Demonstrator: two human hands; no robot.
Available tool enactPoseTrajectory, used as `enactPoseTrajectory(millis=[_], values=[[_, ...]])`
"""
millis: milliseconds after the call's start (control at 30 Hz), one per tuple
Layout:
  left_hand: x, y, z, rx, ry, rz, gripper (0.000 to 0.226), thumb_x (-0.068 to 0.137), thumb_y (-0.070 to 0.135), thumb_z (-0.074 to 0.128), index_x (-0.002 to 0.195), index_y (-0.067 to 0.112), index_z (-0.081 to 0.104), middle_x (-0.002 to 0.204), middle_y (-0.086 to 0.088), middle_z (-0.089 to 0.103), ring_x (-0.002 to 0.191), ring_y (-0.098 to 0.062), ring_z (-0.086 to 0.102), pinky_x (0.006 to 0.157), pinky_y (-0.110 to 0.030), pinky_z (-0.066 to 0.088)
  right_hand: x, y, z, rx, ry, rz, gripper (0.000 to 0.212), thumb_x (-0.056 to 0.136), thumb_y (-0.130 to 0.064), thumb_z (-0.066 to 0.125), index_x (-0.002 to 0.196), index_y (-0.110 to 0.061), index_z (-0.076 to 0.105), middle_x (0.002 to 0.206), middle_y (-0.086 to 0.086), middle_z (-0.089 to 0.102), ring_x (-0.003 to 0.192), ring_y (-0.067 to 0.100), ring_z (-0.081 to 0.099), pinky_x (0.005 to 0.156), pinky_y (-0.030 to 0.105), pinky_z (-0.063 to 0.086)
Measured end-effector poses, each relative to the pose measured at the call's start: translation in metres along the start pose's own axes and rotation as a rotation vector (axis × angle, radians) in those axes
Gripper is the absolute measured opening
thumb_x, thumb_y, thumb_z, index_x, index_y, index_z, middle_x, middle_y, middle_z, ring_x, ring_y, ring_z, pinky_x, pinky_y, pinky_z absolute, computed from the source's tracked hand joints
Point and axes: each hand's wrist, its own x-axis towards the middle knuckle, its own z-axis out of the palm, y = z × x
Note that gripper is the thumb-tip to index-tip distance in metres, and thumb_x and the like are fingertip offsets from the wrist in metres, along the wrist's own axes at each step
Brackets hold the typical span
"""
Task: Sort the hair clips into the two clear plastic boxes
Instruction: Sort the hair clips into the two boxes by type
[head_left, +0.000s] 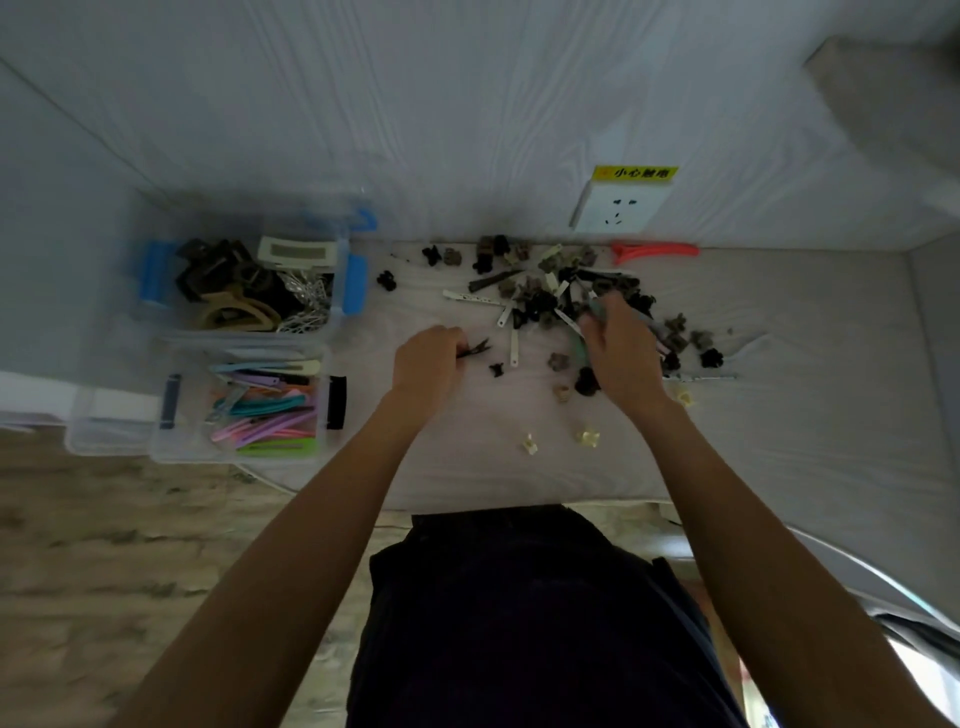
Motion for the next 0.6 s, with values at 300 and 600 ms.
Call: enactPoseTrajectory(millis=[300,600], values=[[0.02,0.004,-0.015,-0.159,0.24,0.18,0.015,0.084,0.009,0.061,0.098,0.011,0.065,0.115,-0.006,0.062,0.103,-0.024,0.057,0.083,-0.034,0.047,0.019,0.005,0.006,-0.411,-0.183,-0.024,0.023,0.092,-0.028,0.051,0.102,-0.008,0.053,0.094,0.011,0.061,0.084,0.03,0.06,0.063,0.033,0.043],[0.046,0.009,-0.015,-0.059,0.11,0.187,0.018,0.088,0.013,0.058,0.104,0.011,0.065,0.119,-0.006,0.056,0.091,-0.027,0.06,0.073,-0.033,0.047,0.022,-0.001,0.012,-0.634,-0.238,0.04,0.045,0.091,-0.037,0.052,0.125,-0.009,0.045,0.124,0.011,0.052,0.094,0.028,0.062,0.061,0.031,0.037]])
